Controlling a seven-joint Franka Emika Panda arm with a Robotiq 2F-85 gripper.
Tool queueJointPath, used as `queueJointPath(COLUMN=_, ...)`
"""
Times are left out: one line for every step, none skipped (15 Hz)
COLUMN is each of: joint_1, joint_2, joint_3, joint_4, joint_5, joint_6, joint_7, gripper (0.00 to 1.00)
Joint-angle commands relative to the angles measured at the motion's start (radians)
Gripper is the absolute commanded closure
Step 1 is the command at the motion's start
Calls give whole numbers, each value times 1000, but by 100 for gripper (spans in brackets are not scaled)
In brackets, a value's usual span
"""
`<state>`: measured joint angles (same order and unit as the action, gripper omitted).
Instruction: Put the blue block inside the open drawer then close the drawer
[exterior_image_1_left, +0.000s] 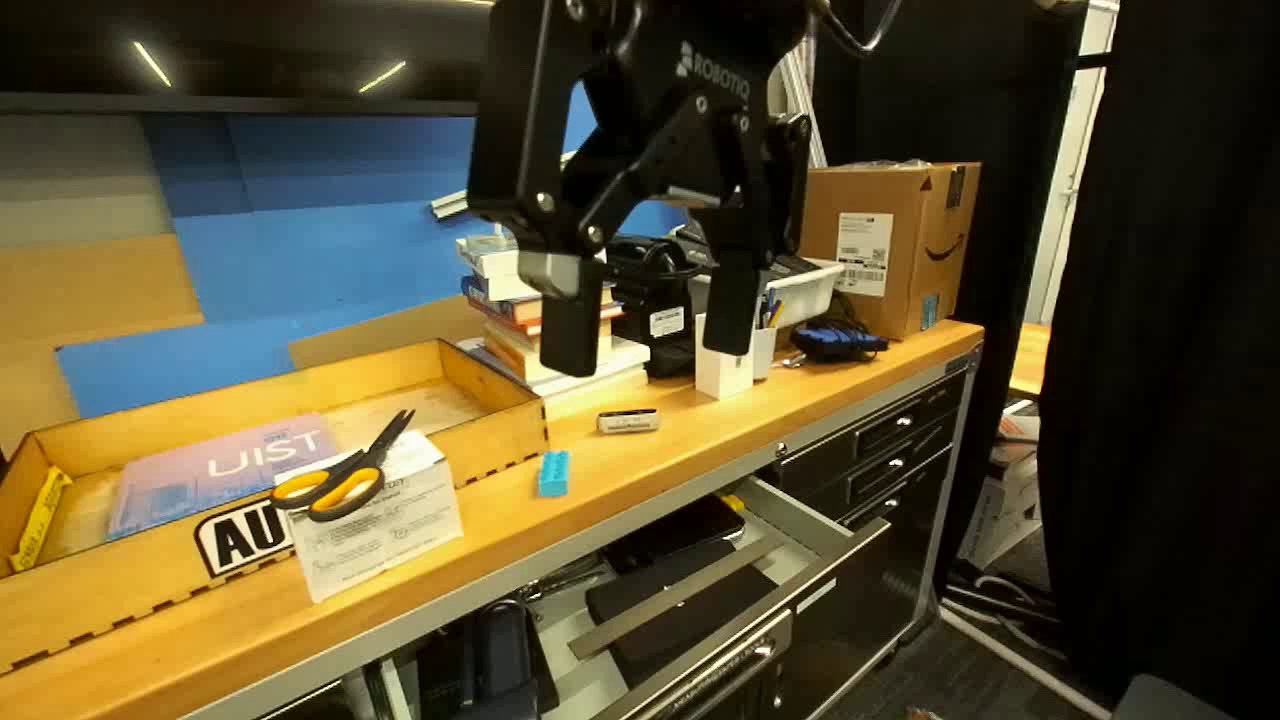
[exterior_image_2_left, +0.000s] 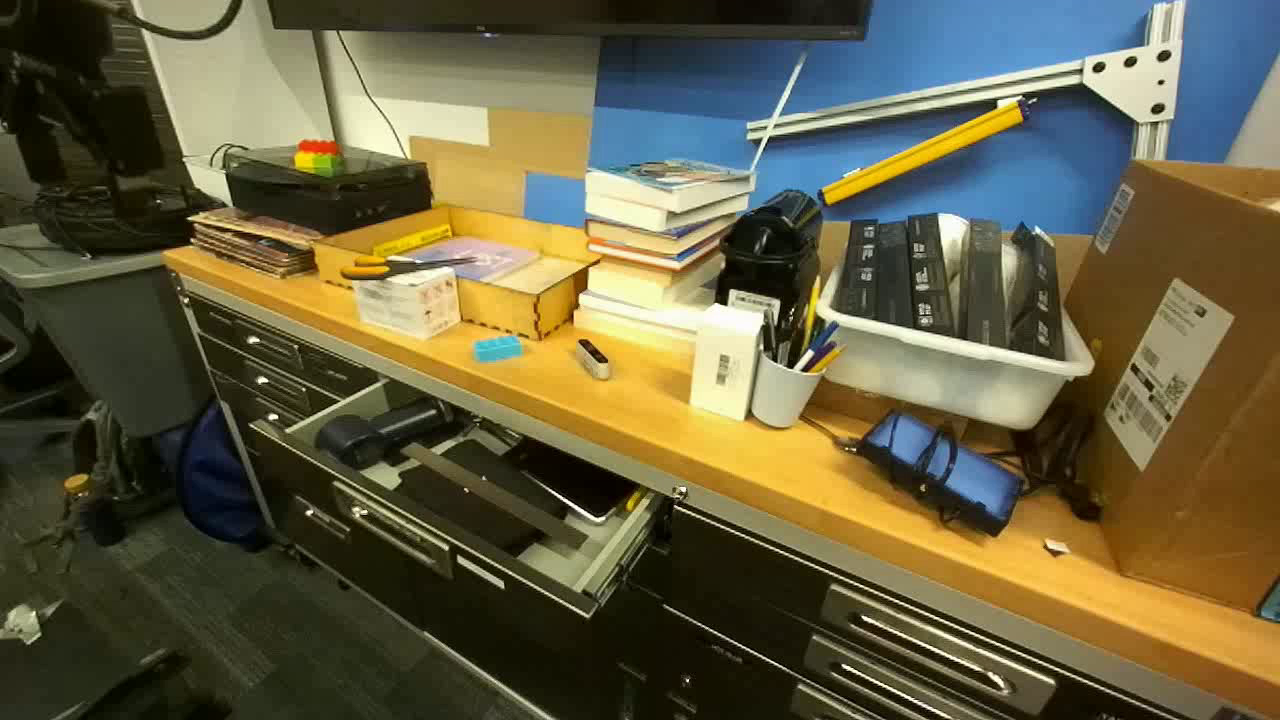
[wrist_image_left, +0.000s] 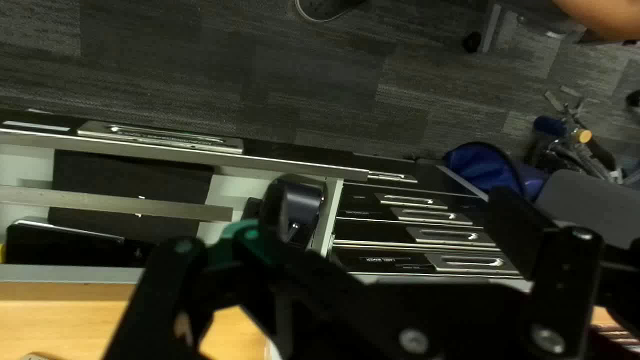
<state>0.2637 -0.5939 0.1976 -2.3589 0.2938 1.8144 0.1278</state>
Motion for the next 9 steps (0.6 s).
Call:
queueJointPath(joint_1=-13, joint_2=-1, joint_3=10, joint_4=8, joint_5=6, joint_6=-5, joint_7=-5, gripper=0)
queueJointPath(joint_1=-13, joint_2=-3, joint_3=10, joint_4=13, joint_5=6, joint_6=-5, joint_7=-5, gripper=0)
queueJointPath(joint_1=-13, joint_2=-6, joint_3=10, joint_4=16, joint_5=6, joint_6=-5, joint_7=-5, gripper=0)
queueJointPath(joint_1=-13, joint_2=-8, joint_3=10, joint_4=17, joint_5=6, joint_6=-5, joint_7=-5, gripper=0)
queueJointPath(joint_1=-13, joint_2=-8, joint_3=10, joint_4=17, joint_5=6, joint_6=-5, joint_7=-5, gripper=0)
queueJointPath(joint_1=-30, joint_2=56, joint_3=15, joint_4=57, joint_5=-17, joint_6=2, joint_7=2, gripper=0)
queueJointPath(joint_1=-42, joint_2=129, joint_3=14, joint_4=100, joint_5=-29, joint_6=20, joint_7=-5, gripper=0)
queueJointPath(joint_1=-60, joint_2=219, joint_3=14, joint_4=153, joint_5=-40, joint_6=47, joint_7=-8, gripper=0)
queueJointPath(joint_1=-68, joint_2=254, joint_3=12, joint_4=173, joint_5=-44, joint_6=70, joint_7=-1, gripper=0)
